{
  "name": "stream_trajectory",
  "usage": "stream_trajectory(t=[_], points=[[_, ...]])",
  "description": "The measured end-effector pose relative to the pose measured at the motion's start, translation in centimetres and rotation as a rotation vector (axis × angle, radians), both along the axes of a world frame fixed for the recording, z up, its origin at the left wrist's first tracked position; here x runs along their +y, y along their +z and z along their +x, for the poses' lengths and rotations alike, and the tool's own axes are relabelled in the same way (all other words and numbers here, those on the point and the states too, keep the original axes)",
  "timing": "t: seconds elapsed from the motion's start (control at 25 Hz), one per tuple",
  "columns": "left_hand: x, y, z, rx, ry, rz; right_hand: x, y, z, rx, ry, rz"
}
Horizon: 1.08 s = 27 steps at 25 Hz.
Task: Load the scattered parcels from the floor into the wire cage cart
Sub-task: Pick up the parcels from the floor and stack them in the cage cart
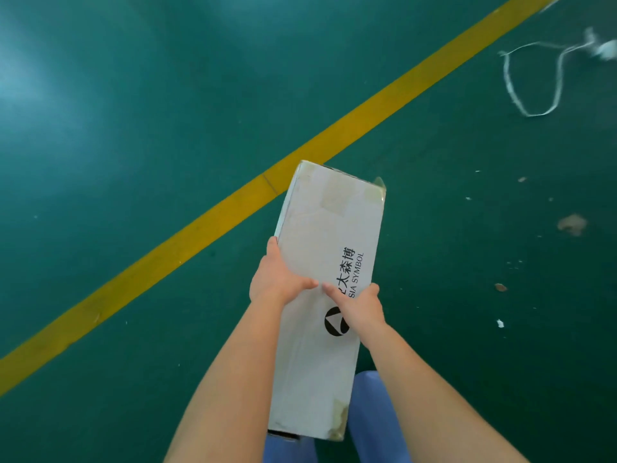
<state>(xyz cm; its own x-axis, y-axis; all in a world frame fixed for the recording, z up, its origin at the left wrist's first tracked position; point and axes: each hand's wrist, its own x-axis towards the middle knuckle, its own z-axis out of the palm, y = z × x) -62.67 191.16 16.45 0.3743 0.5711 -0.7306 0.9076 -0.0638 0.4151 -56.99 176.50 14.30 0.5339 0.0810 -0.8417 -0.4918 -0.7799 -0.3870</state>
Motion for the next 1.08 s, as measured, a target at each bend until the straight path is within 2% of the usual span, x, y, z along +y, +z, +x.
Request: stream_trajectory(t=[0.2,0.4,0.56,0.64,0.84,1.08], points=[[-4.3,11.1,4.9,-0.035,-0.115,0.068,-4.5,11.7,4.3,-0.129,-0.004,-0.044],[-11.5,22.4,8.9,-0.233,-0.209,0.008,-12.8,24.3,7.0,-0.298,-0.121,-0.087],[-19.3,30.9,11.2,-0.397,-0.366,-0.065,-21.8,33.3,7.1,-0.420,-0.302,-0.116],[-24.2,34.5,11.4,-0.473,-0.493,-0.100,-26.8,36.8,6.2,-0.466,-0.468,-0.114],[-37.6,40.5,11.0,-0.647,-0.740,-0.175,-39.8,43.2,2.1,-0.575,-0.771,-0.122],[-55.6,42.1,10.3,-0.628,-0.887,-0.339,-55.8,45.3,-3.1,-0.615,-1.045,-0.126]])
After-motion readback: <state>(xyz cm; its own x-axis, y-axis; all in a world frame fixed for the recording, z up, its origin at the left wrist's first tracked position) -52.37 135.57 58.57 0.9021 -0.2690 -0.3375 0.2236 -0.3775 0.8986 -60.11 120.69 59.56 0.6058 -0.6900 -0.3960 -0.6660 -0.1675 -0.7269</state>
